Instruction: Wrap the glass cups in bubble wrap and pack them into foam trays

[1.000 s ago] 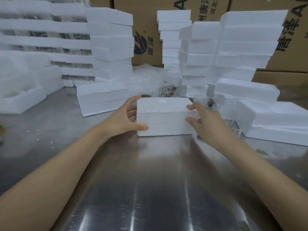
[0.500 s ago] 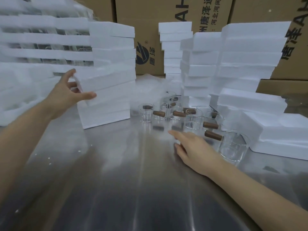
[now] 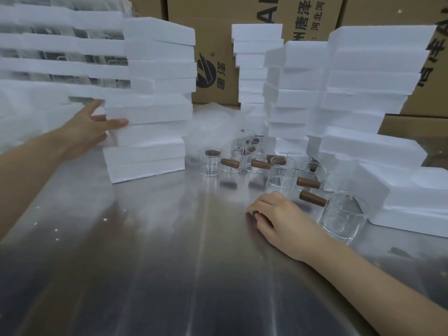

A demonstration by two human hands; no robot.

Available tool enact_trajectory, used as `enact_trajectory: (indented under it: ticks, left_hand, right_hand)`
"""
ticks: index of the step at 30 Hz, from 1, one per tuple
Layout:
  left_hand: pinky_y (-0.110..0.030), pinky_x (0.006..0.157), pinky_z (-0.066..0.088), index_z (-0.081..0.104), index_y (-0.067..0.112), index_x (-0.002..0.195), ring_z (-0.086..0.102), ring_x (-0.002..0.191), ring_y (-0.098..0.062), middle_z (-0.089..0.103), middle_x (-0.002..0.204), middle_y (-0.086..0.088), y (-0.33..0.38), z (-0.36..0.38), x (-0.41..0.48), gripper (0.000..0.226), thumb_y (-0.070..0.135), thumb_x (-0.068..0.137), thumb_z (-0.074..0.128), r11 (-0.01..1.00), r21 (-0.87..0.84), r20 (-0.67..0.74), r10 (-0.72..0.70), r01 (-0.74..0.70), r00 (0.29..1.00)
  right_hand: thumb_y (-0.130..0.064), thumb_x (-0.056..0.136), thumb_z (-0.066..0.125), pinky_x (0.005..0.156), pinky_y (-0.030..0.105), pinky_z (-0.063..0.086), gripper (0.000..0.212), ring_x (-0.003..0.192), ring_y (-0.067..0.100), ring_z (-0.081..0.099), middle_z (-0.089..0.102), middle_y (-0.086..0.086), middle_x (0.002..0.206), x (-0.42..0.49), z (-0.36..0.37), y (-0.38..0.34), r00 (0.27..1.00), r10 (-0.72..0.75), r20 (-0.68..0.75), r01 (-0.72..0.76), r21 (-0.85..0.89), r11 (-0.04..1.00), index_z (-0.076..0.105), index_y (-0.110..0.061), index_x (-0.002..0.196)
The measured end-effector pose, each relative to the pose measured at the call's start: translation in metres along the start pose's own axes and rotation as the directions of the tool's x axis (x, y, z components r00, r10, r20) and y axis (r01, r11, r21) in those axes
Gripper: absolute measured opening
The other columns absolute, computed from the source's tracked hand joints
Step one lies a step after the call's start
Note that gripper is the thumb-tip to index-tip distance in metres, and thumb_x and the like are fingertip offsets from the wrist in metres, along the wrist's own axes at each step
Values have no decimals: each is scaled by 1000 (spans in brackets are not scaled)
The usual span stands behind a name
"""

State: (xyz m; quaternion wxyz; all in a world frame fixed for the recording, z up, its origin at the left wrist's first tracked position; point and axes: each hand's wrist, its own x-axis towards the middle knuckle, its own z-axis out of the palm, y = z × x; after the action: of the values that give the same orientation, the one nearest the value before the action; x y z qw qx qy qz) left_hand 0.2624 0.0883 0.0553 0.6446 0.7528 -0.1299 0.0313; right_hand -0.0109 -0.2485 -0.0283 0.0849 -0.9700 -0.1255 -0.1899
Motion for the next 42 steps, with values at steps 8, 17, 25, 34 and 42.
enact_trajectory:
  ticks: [8,17,25,34,42]
  left_hand:
    - [-32,92,44,35,47,140,59,110,1,43,146,8,-9,-18,0,96,45,56,81,993,74,83,91,-97,992]
    - [-18,75,44,36,76,104,38,131,-10,29,142,25,20,3,-12,74,70,47,82,894,343,74,281,-289,957]
    - [-8,69,41,38,66,117,36,124,2,29,141,38,32,2,-14,63,61,66,74,761,507,175,369,-404,913]
    - [-30,99,32,39,36,113,31,130,-6,24,151,21,33,-6,8,62,48,70,81,743,573,160,312,-346,936]
    - [-37,81,47,31,34,115,46,112,-23,34,127,5,38,-2,5,71,50,63,77,845,448,72,290,-290,954]
  right_hand:
    - [-13,94,48,84,13,27,25,99,15,46,60,-2,107,0,0,0,1000,22,13,-22,32,999,67,-15,111]
    - [-11,92,50,83,15,31,24,97,15,47,60,-3,105,0,1,0,999,37,5,-37,51,998,68,-15,108]
    - [-12,93,49,82,15,30,25,98,15,47,60,-3,107,1,1,0,999,37,1,-37,49,998,68,-16,109]
    - [-12,93,50,80,11,25,24,93,8,41,59,-5,105,0,2,0,999,31,-12,-30,78,997,68,-16,107]
    - [-12,93,49,80,7,26,24,91,6,39,59,-5,104,0,2,1,1000,25,-14,-24,84,996,68,-16,106]
